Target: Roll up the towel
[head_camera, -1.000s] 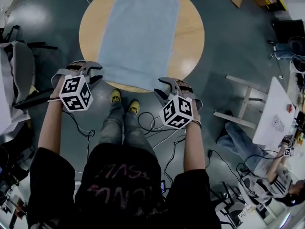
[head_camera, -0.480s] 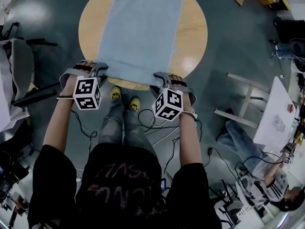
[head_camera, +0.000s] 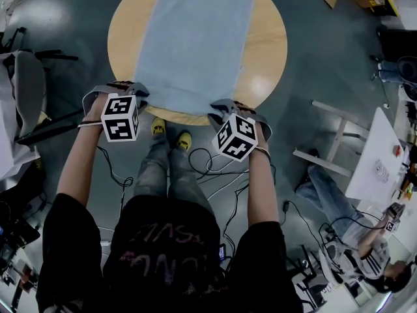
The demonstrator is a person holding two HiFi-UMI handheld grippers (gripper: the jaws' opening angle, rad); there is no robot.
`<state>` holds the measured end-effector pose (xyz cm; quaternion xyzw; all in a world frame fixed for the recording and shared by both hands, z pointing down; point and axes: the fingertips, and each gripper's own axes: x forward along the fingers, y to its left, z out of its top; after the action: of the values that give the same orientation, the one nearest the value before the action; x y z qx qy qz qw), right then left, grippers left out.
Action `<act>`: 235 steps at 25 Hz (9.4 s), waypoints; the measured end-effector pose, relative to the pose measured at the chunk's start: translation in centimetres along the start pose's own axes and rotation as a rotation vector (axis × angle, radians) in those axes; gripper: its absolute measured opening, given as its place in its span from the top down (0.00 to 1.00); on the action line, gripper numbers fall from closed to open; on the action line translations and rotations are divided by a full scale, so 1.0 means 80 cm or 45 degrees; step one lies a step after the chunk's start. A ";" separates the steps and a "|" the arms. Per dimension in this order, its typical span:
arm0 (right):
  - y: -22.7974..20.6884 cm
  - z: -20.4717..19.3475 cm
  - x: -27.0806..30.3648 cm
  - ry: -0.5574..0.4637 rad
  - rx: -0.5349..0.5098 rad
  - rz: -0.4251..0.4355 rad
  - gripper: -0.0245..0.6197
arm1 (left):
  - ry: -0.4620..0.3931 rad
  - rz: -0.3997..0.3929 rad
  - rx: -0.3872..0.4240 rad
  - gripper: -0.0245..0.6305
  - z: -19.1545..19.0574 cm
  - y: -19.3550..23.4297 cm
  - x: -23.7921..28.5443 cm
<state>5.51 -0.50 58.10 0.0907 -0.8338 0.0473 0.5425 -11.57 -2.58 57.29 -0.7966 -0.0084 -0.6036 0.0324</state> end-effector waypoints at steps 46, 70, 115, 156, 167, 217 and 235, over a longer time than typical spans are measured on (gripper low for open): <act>0.000 0.009 -0.051 -0.065 -0.055 -0.232 0.61 | -0.060 0.260 0.038 0.66 0.032 0.019 -0.057; 0.016 0.002 -0.008 0.080 0.105 0.268 0.82 | 0.073 -0.249 -0.017 0.84 0.015 -0.012 -0.011; -0.020 0.022 -0.001 0.008 -0.035 -0.393 0.51 | 0.062 0.438 0.121 0.59 0.032 0.038 -0.014; -0.054 0.017 0.008 0.000 0.049 -0.138 0.55 | -0.029 0.193 0.031 0.73 0.043 0.080 -0.006; -0.036 0.021 -0.064 -0.065 -0.018 -0.345 0.57 | -0.057 0.371 0.015 0.71 0.017 0.059 -0.088; -0.016 0.039 -0.002 0.037 0.170 0.222 0.62 | 0.042 -0.242 0.076 0.68 0.034 0.035 -0.006; -0.004 0.043 -0.080 -0.119 0.001 -0.290 0.60 | -0.089 0.118 0.074 0.66 0.036 0.048 -0.084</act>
<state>5.02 -0.78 50.83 0.1870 -0.8426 -0.0186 0.5047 -10.42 -6.08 49.86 -0.8153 0.0099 -0.5729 0.0834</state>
